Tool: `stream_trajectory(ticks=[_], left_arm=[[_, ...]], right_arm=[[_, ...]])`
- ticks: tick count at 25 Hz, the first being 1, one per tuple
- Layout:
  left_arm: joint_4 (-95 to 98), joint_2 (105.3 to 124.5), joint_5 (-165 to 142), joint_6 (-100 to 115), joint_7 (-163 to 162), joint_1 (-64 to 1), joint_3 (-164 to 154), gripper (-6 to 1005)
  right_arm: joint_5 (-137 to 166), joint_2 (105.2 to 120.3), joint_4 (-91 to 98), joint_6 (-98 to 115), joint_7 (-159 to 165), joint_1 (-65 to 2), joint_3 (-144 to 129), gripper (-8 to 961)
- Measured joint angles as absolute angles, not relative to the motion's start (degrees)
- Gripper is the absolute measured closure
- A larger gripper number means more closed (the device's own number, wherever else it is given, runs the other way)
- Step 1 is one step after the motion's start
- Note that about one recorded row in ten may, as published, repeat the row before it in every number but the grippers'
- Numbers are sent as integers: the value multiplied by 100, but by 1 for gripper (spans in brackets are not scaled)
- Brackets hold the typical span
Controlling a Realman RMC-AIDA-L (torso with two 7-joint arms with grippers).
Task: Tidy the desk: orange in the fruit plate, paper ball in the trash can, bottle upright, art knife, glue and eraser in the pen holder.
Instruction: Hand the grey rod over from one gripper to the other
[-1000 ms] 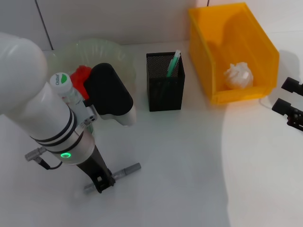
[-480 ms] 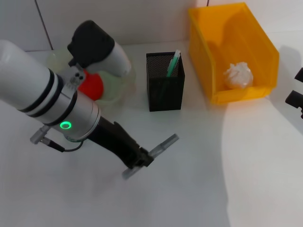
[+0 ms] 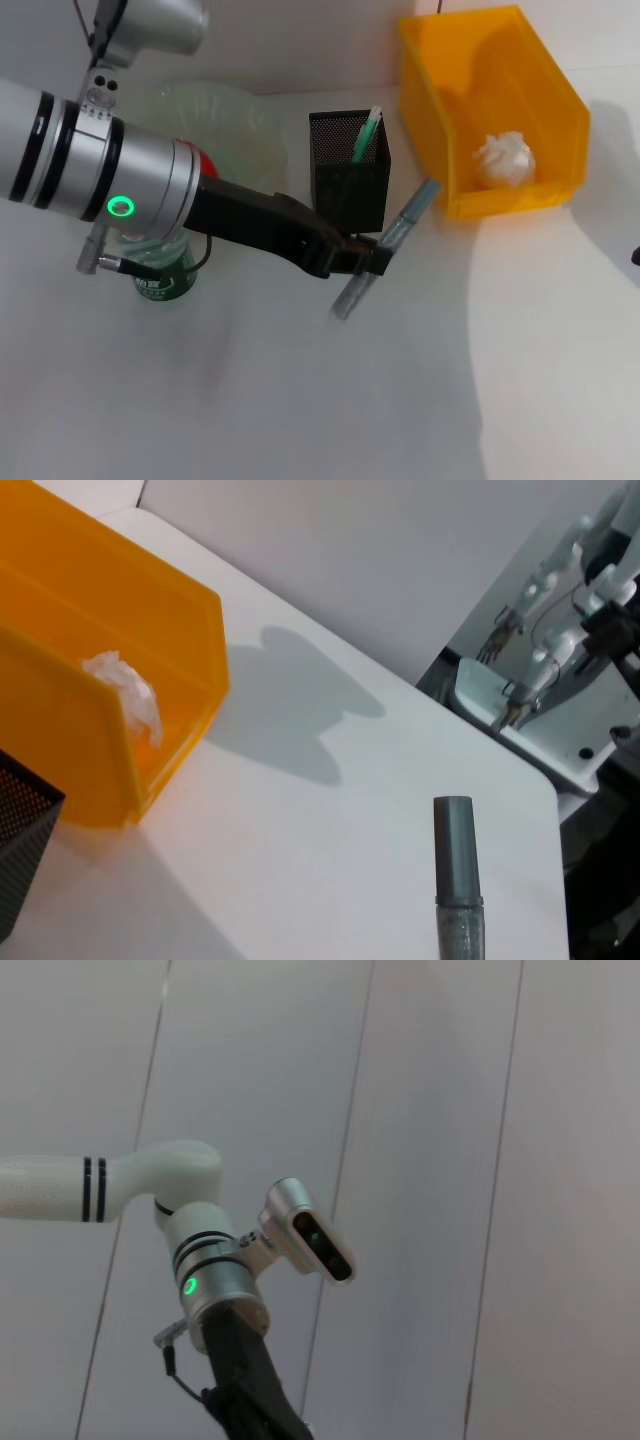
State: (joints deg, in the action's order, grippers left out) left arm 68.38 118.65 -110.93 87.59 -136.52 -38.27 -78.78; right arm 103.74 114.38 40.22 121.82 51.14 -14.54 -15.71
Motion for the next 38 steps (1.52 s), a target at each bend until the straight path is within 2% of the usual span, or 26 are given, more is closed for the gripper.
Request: stream_trajectory(ticks=[8,9,10,14,38], left_arm=[[6488,11866,-10590,8758,-13697,-3836,-7590,868],[6422,11871,-10467,8731,-13697,-3826,-7583,868],[6422,11871,-10467,8731,-13697,-3826,-7583,868],[6227,11874,-10170,8687,-13684,-3820,-7575,868],[5532,11896,-9301,8536,-13906,-3692,-7646,868]], right_arm=[[10370,11600,4034,12292,4489,-1362,-1550,250],[10376,11710,4020,12277,4169,-1349,-1548,250],[10376,11710,4020,12277,4169,-1349,-1548,250],[10329,11923,3809,12275,3054,-1289,-1494,251],[10391,11962,3145,12142,-721,-1341,-2633,250]])
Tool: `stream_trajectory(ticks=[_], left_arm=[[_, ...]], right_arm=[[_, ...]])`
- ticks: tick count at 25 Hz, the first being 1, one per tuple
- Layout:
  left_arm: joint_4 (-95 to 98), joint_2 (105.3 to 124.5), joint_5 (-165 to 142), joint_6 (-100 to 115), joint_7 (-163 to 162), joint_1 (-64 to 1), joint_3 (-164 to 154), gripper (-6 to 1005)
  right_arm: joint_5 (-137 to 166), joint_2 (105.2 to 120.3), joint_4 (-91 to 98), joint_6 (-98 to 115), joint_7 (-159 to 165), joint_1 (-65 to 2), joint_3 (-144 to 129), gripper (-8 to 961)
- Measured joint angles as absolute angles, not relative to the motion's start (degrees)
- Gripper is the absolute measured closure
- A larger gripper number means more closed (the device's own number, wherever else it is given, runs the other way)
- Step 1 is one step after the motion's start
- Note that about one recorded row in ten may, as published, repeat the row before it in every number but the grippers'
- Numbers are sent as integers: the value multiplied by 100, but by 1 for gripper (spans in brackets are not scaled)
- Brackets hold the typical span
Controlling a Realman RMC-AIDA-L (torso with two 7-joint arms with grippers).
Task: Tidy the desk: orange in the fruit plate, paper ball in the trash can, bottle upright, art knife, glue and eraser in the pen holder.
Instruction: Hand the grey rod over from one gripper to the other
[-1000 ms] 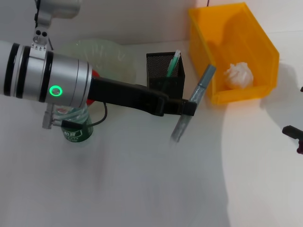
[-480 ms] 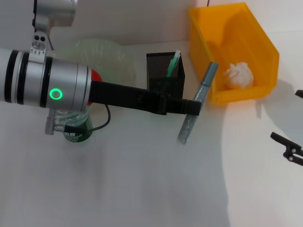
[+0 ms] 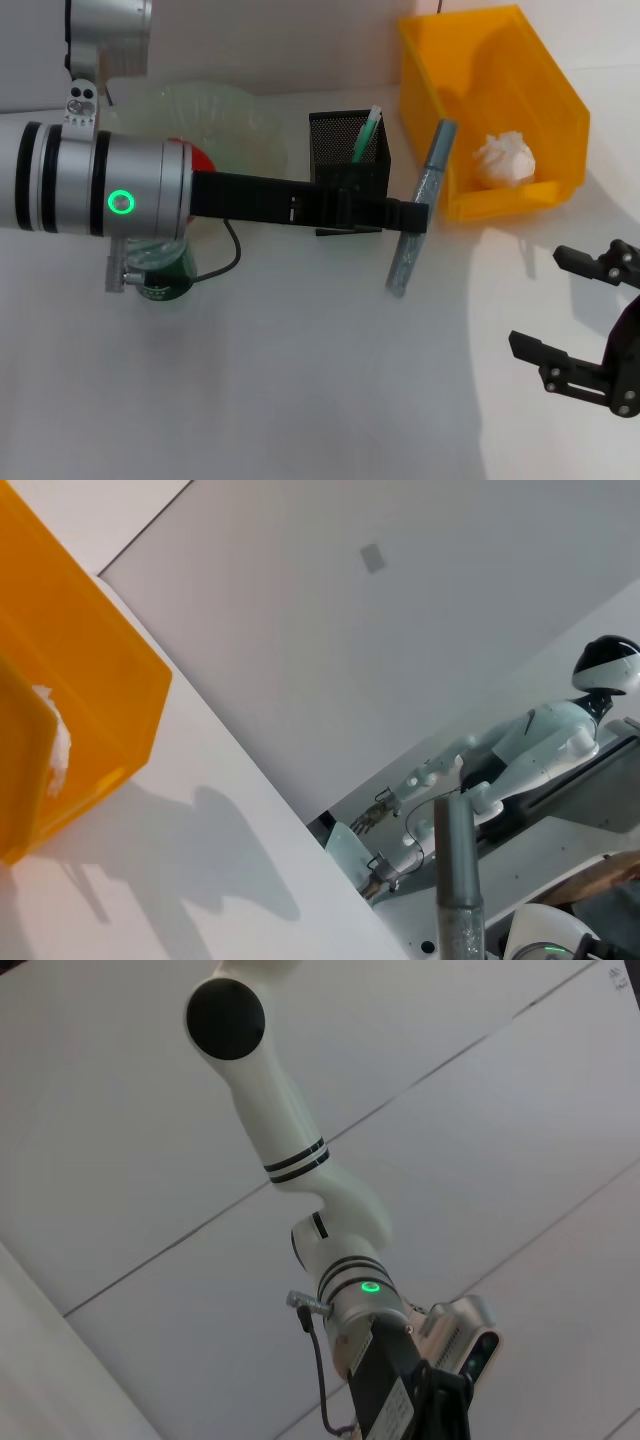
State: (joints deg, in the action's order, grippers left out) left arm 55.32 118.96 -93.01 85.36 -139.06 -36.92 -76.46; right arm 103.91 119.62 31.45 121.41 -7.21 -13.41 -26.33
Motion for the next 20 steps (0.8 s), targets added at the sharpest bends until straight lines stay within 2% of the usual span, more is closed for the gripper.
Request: stream_trajectory(ticks=[11,20], left_arm=[[5306,11874,-8948,8366,-13326,-3295,-7650,867],[5171,11882,-8788,8407,-13270,-3155,-7668,867]], right_arm=[[10346,11970,2783,11981,-867,-1746,-2864,253],[10353,11982,2622,12036,-1057,-1763,-2956,259]])
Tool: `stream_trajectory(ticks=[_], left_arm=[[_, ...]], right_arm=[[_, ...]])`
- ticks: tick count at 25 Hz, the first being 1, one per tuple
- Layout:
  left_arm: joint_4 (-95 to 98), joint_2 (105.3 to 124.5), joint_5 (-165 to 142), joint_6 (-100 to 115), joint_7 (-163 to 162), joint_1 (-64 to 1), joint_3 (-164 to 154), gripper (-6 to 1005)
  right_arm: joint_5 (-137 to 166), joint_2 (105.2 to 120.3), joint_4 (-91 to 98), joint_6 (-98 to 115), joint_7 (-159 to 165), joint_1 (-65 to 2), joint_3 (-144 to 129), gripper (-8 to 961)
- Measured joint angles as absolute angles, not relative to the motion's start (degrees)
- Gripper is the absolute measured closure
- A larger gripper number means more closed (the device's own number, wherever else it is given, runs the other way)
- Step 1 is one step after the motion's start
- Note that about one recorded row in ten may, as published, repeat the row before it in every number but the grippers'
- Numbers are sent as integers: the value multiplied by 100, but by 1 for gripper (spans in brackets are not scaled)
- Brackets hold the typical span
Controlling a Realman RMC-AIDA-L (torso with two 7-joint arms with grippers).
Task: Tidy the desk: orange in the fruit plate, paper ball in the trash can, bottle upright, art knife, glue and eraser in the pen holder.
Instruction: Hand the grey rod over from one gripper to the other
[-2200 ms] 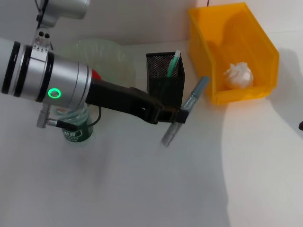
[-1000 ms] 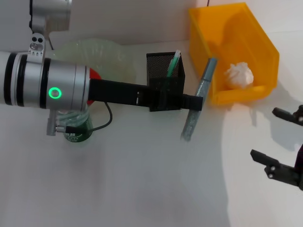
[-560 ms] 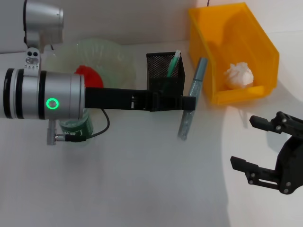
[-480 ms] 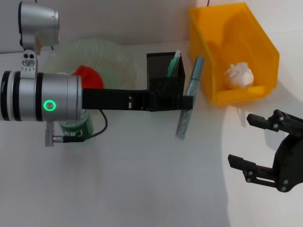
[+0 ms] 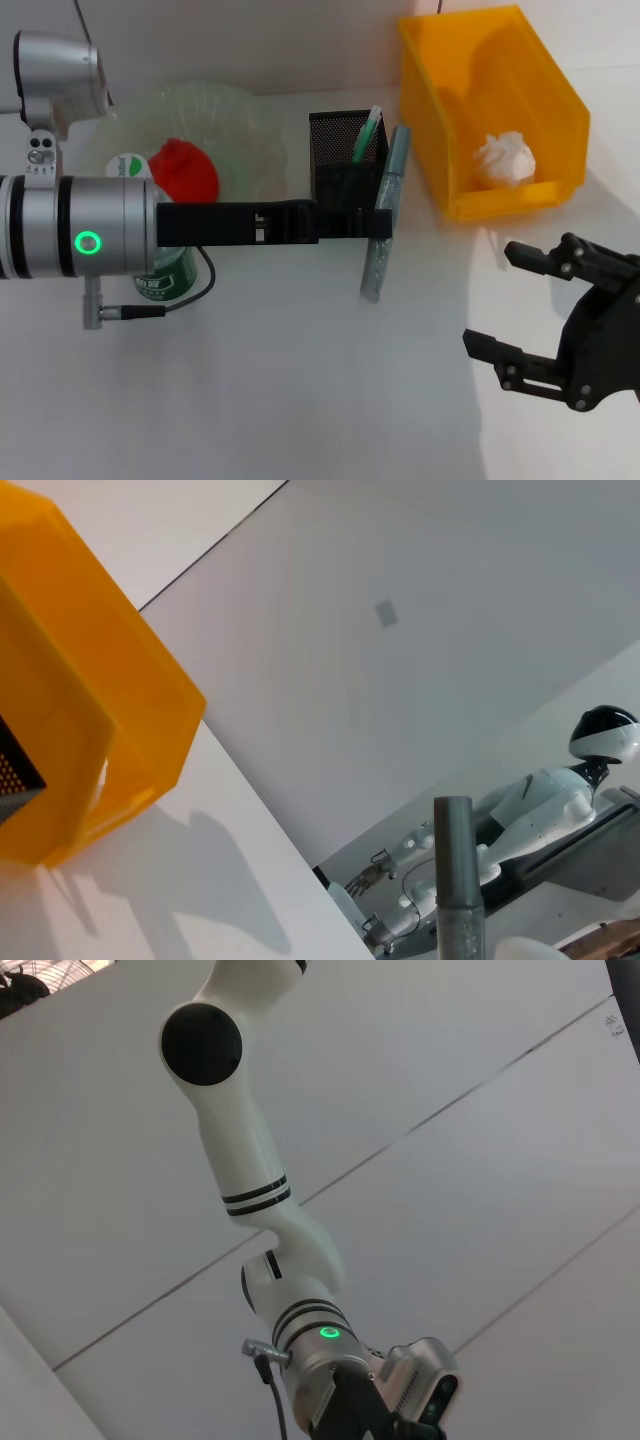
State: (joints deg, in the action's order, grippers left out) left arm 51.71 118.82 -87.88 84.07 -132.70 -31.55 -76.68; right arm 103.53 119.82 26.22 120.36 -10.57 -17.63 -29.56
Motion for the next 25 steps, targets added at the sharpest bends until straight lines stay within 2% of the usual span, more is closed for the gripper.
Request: stream_trajectory(ticks=[25], left_arm=[[4820,11873,-8700,8552,-12917,-3143,-7636,870]], right_arm=[[10176,11974,1978,12019,-1440,-1684,-3145,276]])
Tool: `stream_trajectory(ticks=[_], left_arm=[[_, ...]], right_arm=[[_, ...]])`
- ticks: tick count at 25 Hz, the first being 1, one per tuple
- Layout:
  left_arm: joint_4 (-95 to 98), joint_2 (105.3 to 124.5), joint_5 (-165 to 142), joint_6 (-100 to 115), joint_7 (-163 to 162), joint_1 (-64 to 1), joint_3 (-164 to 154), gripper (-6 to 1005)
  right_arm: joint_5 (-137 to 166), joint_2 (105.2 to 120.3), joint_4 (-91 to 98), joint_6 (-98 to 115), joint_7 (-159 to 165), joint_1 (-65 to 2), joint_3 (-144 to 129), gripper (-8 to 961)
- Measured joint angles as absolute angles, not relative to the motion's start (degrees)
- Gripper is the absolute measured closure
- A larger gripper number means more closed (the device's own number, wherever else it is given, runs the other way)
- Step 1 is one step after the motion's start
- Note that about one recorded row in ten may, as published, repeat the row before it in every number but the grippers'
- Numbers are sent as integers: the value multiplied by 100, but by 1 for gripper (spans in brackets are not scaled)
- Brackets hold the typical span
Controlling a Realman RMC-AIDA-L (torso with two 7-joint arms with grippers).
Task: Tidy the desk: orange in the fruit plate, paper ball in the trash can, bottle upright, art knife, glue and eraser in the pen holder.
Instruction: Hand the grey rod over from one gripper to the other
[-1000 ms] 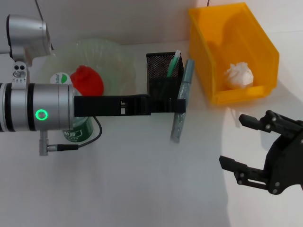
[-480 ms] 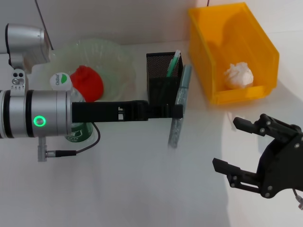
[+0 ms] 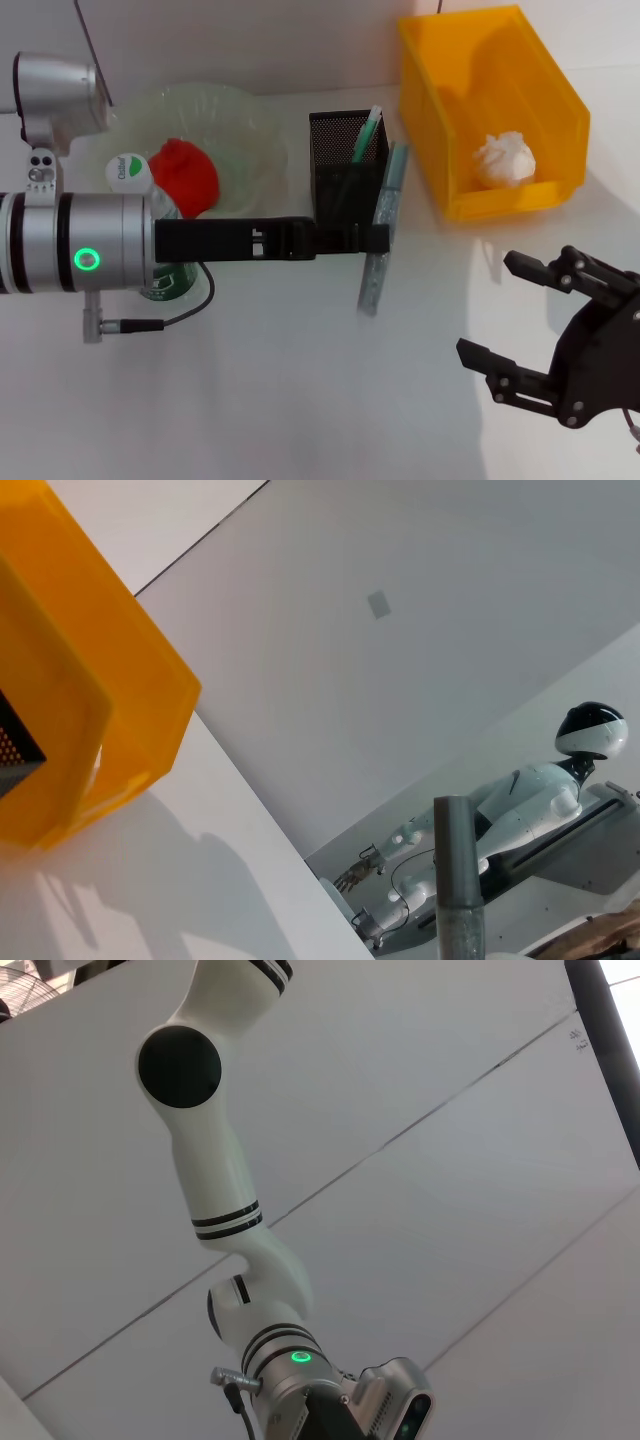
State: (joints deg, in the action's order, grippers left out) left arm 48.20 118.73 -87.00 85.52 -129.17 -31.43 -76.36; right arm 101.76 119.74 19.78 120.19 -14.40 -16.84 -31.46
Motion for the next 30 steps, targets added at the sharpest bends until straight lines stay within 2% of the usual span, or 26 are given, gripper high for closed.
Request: stream_trajectory(ticks=[12,30], left_arm=[[4398,11896,-8566,8417,-12687,-3471,-7680,875],[4034,11867,-8504,8403,-12989,-3465,-7615,875]], right_arm=[[10175,11953,1968,12178,-1399,-1556,-3159,284],[10336,11969,2729,11905,-1648,-1810,-3738,296]])
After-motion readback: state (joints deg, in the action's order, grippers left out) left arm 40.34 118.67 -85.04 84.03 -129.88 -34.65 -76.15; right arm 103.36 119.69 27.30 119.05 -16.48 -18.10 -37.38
